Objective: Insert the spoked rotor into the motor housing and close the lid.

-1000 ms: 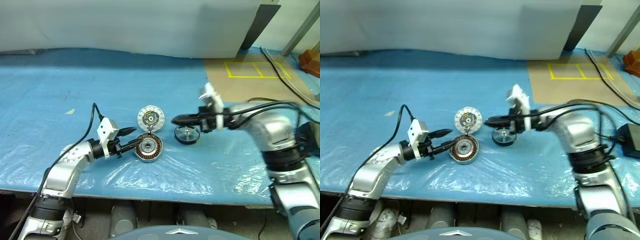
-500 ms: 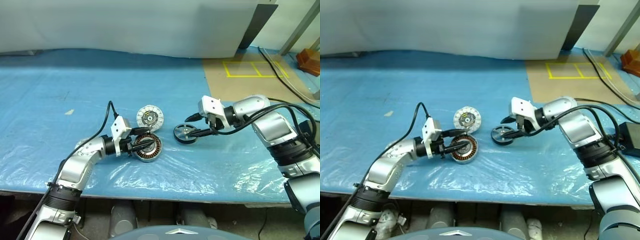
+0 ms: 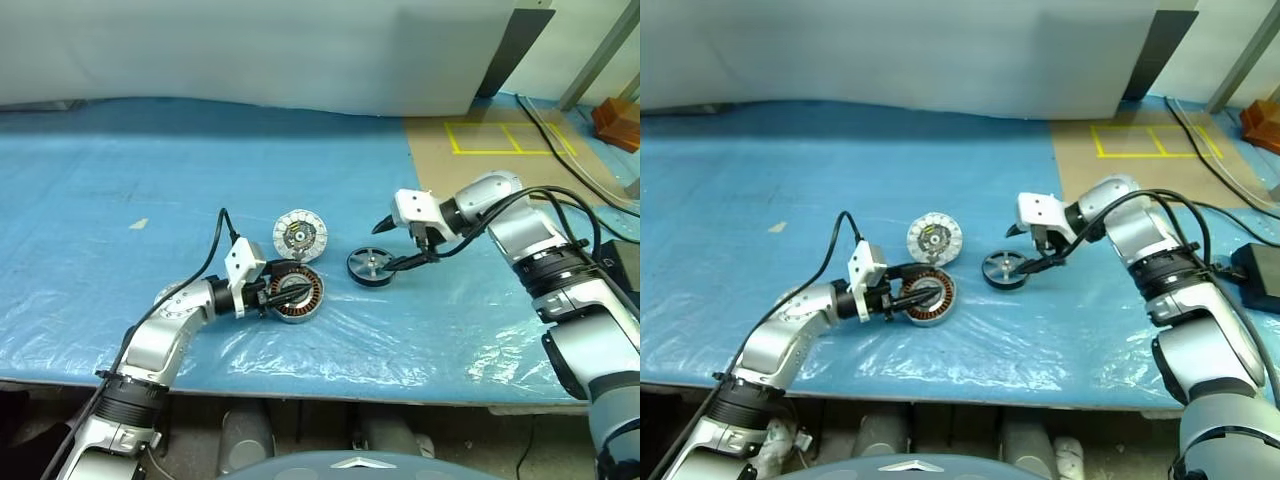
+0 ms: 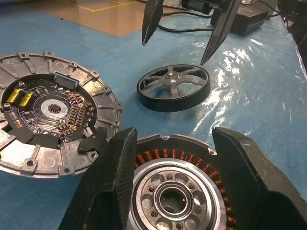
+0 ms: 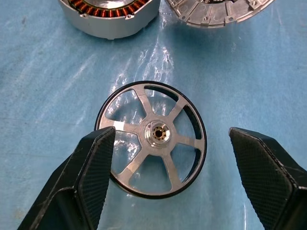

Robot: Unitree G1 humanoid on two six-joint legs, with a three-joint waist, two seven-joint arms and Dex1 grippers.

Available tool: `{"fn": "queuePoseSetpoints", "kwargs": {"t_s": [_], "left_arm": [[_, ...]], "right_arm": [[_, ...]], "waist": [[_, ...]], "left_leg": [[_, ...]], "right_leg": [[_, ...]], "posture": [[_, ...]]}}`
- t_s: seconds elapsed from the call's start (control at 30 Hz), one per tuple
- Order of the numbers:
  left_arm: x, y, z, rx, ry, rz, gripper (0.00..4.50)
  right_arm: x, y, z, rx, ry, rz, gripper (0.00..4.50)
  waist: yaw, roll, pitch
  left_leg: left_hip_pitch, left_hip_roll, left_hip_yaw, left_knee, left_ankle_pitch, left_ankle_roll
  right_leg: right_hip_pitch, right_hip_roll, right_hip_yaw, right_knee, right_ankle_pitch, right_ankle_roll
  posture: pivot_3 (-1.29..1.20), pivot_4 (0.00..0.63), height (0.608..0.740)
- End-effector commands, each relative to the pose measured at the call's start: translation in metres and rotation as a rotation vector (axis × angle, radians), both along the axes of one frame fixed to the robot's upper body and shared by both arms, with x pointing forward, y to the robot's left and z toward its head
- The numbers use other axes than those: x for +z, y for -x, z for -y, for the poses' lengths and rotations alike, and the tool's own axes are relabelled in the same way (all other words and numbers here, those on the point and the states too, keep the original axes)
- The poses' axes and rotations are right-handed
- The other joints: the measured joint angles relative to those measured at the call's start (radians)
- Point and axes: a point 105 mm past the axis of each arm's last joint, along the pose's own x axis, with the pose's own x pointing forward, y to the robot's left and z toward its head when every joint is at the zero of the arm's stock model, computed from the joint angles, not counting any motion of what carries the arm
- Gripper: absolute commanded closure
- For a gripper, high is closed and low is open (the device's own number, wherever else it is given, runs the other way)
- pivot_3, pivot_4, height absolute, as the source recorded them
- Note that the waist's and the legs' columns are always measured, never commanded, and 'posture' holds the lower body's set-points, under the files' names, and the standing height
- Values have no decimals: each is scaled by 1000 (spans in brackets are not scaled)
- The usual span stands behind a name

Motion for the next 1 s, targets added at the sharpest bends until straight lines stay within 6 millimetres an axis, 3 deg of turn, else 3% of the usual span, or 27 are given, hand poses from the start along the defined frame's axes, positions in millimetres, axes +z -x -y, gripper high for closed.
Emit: {"fn": "queuePoseSetpoints", "kwargs": {"t_s": [0.03,0.23,0.33,0.47,0.67,1.0], "left_arm": [[12,3,2,-9,17,49,1880],[9,7,-1,-8,1,47,1880],[10,7,-3,-3,-1,53,1880],[11,9,-4,-13,-10,59,1880],[11,8,-6,-7,-14,62,1880],[7,6,-5,-9,-15,56,1880]], "right_arm": [[7,-4,-10,66,18,41,531],[-14,-6,-5,124,128,65,531],[-15,-3,-6,151,130,45,531],[-10,-4,-6,158,123,45,531],[21,-13,-14,125,36,74,531],[9,-3,-8,125,49,39,531]], "waist": [[0,0,0],[2,0,0],[2,0,0],[1,0,0],[-1,0,0],[2,0,0]], "left_leg": [[0,0,0,0,0,0],[-1,0,0,1,0,1],[-3,0,0,1,0,1],[-3,1,0,2,1,1],[-3,1,0,2,0,1],[-4,1,0,3,1,2]], "right_leg": [[0,0,0,0,0,0],[0,0,-1,0,0,0],[-1,-1,-1,0,0,0],[-1,0,-1,0,0,0],[-2,0,-1,1,0,0],[-2,0,-2,1,0,0]], "posture": [[0,150,740],[0,150,740],[0,150,740],[0,150,740],[0,150,740],[0,150,740]]}}
